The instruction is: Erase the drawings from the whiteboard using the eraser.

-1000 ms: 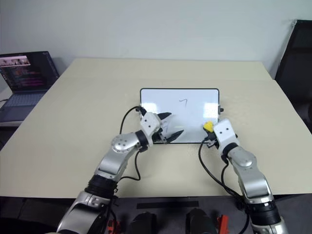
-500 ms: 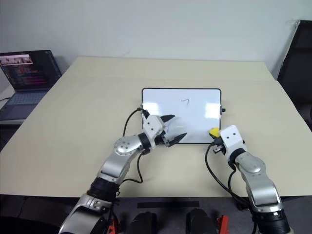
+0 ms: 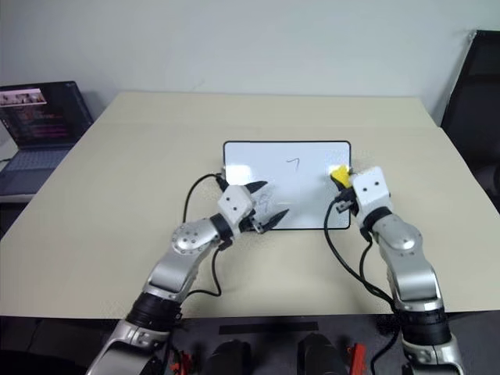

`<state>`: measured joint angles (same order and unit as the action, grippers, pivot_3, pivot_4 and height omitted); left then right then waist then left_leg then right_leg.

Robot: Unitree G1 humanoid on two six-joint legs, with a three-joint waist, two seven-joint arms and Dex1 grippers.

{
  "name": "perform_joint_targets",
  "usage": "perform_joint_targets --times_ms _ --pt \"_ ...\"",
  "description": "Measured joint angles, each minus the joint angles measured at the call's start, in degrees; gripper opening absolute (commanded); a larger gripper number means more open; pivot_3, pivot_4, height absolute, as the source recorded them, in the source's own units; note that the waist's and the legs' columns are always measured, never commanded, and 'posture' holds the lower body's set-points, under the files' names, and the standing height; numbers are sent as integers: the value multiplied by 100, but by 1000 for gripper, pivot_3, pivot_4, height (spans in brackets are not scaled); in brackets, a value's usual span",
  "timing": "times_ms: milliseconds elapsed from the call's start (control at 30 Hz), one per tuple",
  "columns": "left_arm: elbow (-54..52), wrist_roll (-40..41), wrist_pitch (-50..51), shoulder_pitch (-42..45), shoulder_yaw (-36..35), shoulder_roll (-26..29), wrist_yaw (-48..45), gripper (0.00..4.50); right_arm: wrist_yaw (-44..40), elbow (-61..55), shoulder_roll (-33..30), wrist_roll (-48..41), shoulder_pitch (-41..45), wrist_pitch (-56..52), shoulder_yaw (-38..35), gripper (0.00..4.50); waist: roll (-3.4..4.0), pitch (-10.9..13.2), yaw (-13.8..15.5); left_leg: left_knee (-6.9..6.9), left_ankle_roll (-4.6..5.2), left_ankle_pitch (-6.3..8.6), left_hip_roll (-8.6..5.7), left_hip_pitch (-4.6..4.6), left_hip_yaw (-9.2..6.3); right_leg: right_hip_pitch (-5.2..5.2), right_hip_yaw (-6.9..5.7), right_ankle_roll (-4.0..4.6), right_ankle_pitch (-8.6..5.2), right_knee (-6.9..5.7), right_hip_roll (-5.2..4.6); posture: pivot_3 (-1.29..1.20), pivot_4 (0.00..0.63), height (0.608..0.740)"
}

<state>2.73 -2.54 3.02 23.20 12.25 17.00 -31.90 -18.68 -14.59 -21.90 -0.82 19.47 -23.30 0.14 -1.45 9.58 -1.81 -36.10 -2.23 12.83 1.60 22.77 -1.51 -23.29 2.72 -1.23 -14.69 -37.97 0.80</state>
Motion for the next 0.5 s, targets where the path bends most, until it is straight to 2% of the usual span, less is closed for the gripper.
perform_joint_targets --times_ms 200,500 --pt "41 -358 -3 -38 -48 -124 626 4500 10 958 295 298 781 836 495 962 0 0 6 -3 0 0 -1 1 0 0 -2 0 1 -4 -4 0 150 740" --pt "455 -364 -134 164 -74 -118 713 4500 -176 2695 630 576 1747 2062 1003 962 0 1 5 -1 0 0 -1 3 2 -3 -1 2 2 -3 -5 0 150 740"
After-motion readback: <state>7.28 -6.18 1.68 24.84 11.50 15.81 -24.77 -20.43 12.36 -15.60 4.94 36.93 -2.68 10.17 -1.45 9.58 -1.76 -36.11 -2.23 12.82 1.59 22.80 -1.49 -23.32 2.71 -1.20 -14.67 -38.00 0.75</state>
